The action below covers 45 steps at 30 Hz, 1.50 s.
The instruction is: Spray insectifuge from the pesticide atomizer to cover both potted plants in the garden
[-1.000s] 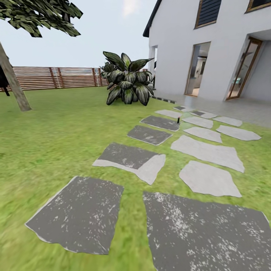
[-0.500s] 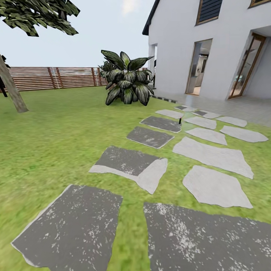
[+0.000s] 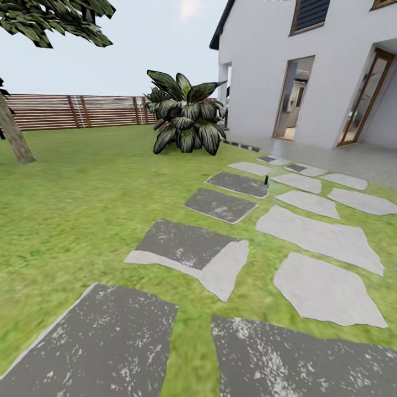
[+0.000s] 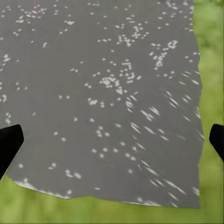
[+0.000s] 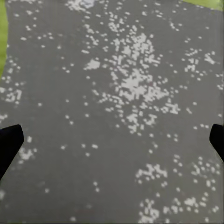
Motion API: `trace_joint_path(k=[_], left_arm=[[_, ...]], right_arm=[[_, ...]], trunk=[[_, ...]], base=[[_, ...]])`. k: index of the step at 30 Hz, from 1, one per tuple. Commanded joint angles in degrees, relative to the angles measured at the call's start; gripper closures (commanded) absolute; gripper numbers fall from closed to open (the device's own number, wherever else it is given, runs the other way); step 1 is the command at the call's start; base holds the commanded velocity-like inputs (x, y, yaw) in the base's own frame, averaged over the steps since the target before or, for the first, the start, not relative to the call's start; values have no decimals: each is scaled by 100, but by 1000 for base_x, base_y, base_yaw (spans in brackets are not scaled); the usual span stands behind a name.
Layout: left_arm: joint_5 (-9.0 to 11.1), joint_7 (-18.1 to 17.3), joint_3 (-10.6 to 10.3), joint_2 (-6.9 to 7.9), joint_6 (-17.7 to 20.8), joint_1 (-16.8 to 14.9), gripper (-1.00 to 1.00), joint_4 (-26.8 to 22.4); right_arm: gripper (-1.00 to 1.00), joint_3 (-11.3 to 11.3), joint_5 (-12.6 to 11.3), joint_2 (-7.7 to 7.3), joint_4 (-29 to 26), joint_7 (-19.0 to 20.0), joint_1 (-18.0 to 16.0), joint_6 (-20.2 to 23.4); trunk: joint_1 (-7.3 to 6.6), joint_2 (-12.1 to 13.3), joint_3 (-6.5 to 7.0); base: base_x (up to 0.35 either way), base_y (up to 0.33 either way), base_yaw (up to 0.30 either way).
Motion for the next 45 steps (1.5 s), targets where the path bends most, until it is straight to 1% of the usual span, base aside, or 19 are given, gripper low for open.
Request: trace_joint_path(k=[1, 38, 45], left_arm=[[6, 7, 4, 0, -18, -2, -100, 4], [6, 6, 4, -4, -18, -2, -100, 4], [6, 6, 4, -2, -18, -2, -100, 4]], right_arm=[[-100, -4, 3, 1, 3, -2, -3, -17], [-100, -5, -10, 1, -13, -1, 1, -17], [-100, -6, -23, 1, -27, 11, -2, -10]], trunk=[[2, -2, -5], [2, -2, -5], [2, -2, -5]], base=[[340, 0, 0], [340, 0, 0], [340, 0, -165]])
